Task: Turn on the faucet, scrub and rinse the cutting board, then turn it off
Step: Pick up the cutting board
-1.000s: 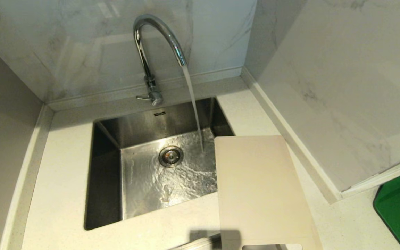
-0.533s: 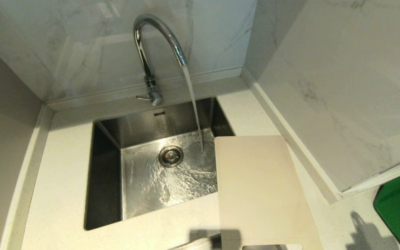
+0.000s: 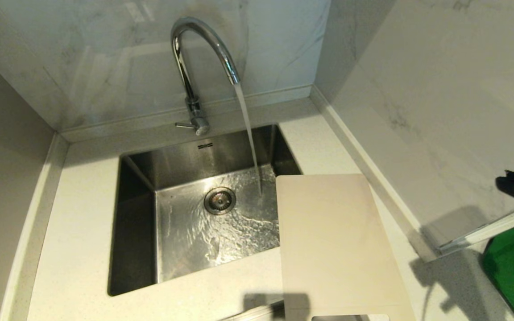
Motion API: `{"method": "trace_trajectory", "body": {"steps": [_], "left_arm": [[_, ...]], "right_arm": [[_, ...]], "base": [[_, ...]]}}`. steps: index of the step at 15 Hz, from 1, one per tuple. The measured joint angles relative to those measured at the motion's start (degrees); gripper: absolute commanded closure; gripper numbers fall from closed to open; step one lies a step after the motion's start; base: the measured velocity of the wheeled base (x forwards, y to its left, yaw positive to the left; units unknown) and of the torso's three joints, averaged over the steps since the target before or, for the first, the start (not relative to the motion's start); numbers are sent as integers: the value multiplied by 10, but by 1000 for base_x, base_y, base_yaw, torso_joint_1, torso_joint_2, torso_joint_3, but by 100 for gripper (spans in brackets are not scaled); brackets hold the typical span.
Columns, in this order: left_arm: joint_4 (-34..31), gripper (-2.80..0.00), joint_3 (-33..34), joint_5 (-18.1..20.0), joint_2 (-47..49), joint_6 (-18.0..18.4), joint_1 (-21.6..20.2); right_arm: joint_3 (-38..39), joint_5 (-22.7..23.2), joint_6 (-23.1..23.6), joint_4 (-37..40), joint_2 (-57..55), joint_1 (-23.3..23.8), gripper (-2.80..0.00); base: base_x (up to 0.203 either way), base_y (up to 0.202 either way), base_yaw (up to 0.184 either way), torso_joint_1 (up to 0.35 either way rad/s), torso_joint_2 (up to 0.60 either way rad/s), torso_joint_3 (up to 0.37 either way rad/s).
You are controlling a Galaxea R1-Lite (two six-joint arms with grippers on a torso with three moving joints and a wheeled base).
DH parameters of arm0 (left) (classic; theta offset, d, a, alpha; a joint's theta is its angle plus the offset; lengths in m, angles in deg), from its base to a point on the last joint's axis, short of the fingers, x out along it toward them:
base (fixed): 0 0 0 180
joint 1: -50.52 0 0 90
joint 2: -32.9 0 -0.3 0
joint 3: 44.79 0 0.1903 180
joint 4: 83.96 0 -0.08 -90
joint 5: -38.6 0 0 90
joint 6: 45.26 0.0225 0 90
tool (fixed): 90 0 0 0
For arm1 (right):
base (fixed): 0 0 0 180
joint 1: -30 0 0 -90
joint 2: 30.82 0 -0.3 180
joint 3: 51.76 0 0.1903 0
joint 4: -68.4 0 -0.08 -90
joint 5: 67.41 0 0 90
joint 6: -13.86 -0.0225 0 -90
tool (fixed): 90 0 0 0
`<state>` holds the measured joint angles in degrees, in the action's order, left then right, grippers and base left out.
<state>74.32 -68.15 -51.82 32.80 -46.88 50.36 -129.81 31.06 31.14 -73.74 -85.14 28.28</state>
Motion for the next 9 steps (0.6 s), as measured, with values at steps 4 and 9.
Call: {"method": "trace_trajectory", "body": {"steps": [4,9], "left_arm": [[0,0,0,0,0,0,0],[0,0,0,0,0,0,0]], "right_arm": [[3,7,5,34,-47,-74,-280],[38,7,123,33,-110,-156,-280]], "base": [[0,0,0,0,0,0],[0,0,0,0,0,0]]}}
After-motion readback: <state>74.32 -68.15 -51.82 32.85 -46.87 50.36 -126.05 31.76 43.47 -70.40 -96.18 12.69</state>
